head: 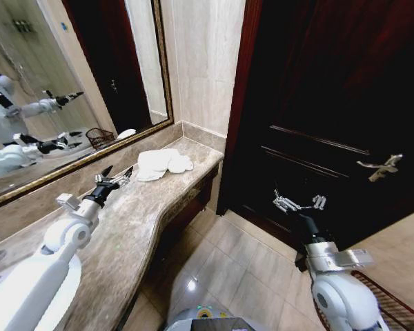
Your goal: Discard the used towel into the hamper.
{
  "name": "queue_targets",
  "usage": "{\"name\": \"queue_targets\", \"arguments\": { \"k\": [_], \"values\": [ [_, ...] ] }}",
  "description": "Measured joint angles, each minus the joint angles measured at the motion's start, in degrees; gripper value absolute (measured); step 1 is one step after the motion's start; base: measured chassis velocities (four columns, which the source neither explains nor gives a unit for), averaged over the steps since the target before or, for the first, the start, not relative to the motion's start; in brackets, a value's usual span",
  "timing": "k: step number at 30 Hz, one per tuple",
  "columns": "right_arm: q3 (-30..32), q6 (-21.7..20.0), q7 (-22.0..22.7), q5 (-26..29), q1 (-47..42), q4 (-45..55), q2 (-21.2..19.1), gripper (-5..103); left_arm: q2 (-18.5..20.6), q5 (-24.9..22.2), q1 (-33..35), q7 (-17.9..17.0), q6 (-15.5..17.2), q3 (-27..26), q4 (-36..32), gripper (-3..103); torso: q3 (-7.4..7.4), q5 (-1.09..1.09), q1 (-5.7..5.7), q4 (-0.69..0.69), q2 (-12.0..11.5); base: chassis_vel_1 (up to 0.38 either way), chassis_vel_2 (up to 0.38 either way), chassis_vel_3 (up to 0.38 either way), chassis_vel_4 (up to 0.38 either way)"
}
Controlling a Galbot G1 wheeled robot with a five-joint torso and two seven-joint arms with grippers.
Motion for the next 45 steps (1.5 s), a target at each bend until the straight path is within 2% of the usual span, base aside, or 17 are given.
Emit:
{"name": "queue_targets", "arguments": {
  "k": [4,6,8,9,11,14,15,19,21,22,24,29,32,34,39,44,45],
  "values": [
    [0.05,0.41,1.49,-0.33,0.12,-0.14,-0.08,100,0.67,0.08,-0.11,0.0,0.24,0.5,-0.08,98,0.01,-0.06,0.02,0.01,-0.01,-0.154,0.171,0.163,-0.124],
    [0.05,1.35,2.86,-0.92,0.0,-0.29,0.11,100,3.19,-0.77,-1.06,1.04,1.92,2.07,0.36,98,0.02,-0.02,0.05,0.01,-0.02,-0.103,0.073,0.082,-0.034],
    [0.05,1.42,2.89,-0.98,-0.1,-0.31,0.2,100,3.61,-1.08,-1.3,1.22,2.24,2.44,0.48,98,0.01,-0.01,0.05,0.01,-0.02,-0.083,0.064,0.051,-0.02],
    [0.02,1.88,2.83,-1.37,-0.62,-0.48,0.7,100,5.88,-2.85,-3.33,2.18,3.61,4.91,1.6,98,0.01,-0.04,0.03,-0.02,-0.02,0.0,0.0,0.0,0.0],
    [0.0,2.14,2.7,-1.53,-0.84,-0.62,0.98,100,6.75,-3.6,-4.59,2.59,4.15,6.21,2.37,98,0.01,-0.03,0.01,-0.04,-0.02,0.0,0.0,0.0,0.0],
    [-0.06,3.31,1.92,-2.02,-1.43,-1.51,2.21,100,9.01,-6.04,-11.48,3.11,5.95,12.32,6.53,98,-0.01,-0.03,-0.04,-0.01,0.0,0.0,0.0,0.0,0.0],
    [-0.06,3.31,1.92,-2.02,-1.43,-1.51,2.21,100,9.01,-6.04,-11.48,3.11,5.95,12.32,6.53,98,-0.01,-0.03,-0.04,-0.01,0.0,0.0,0.0,0.0,0.0],
    [0.06,3.91,1.58,-2.04,-1.53,-2.17,2.87,100,9.42,-6.85,-17.86,2.88,6.8,18.26,10.99,98,-0.01,-0.03,-0.04,0.02,0.0,0.034,-0.011,-0.016,0.043],
    [0.11,4.47,1.22,-2.04,-1.44,-2.83,3.45,100,9.36,-6.92,-22.9,2.83,7.17,24.3,15.27,98,0.0,-0.04,-0.01,0.01,0.0,0.0,0.0,0.0,0.0],
    [0.11,4.47,1.22,-2.04,-1.44,-2.83,3.45,100,9.36,-6.92,-22.9,2.83,7.17,24.3,15.27,98,0.0,-0.04,-0.01,0.01,0.0,0.0,0.0,0.0,0.0],
    [0.12,4.92,0.98,-2.04,-1.38,-3.31,4.06,100,8.98,-6.89,-25.89,2.96,7.3,28.08,17.47,98,0.0,-0.02,0.0,-0.01,0.0,0.0,0.0,0.0,0.0],
    [0.34,5.57,0.63,-2.07,-1.52,-3.84,4.73,100,8.52,-7.06,-27.63,3.63,7.0,30.76,18.8,98,0.0,-0.02,0.0,-0.01,0.0,0.0,0.0,0.0,0.0],
    [0.48,5.97,0.37,-2.29,-1.74,-4.25,5.24,100,8.51,-6.84,-27.94,7.56,6.82,31.97,18.86,100,0.0,-0.03,-0.01,0.01,0.0,0.0,0.0,0.0,0.0],
    [0.44,5.98,0.36,-2.41,-1.71,-4.28,5.35,100,8.43,-6.76,-28.26,8.08,6.83,32.37,18.97,103,0.0,-0.02,-0.01,0.01,0.0,0.0,0.0,0.0,0.0],
    [0.15,5.98,0.35,-2.82,-1.53,-4.22,5.86,100,6.95,-5.9,-30.0,8.63,7.43,33.6,20.24,93,0.0,-0.03,-0.01,0.0,0.0,0.0,0.0,0.0,0.0],
    [0.18,6.03,0.35,-3.05,-2.02,-3.98,6.18,100,6.17,-5.89,-30.0,8.34,6.23,33.7,20.89,78,0.0,-0.02,-0.01,0.0,0.0,0.0,0.0,0.0,0.0],
    [0.17,6.03,0.36,-3.1,-2.01,-3.97,6.23,100,6.02,-5.85,-29.9,8.03,6.19,33.67,20.89,78,0.0,-0.03,-0.01,0.0,0.0,0.0,0.0,0.0,0.0]
  ]
}}
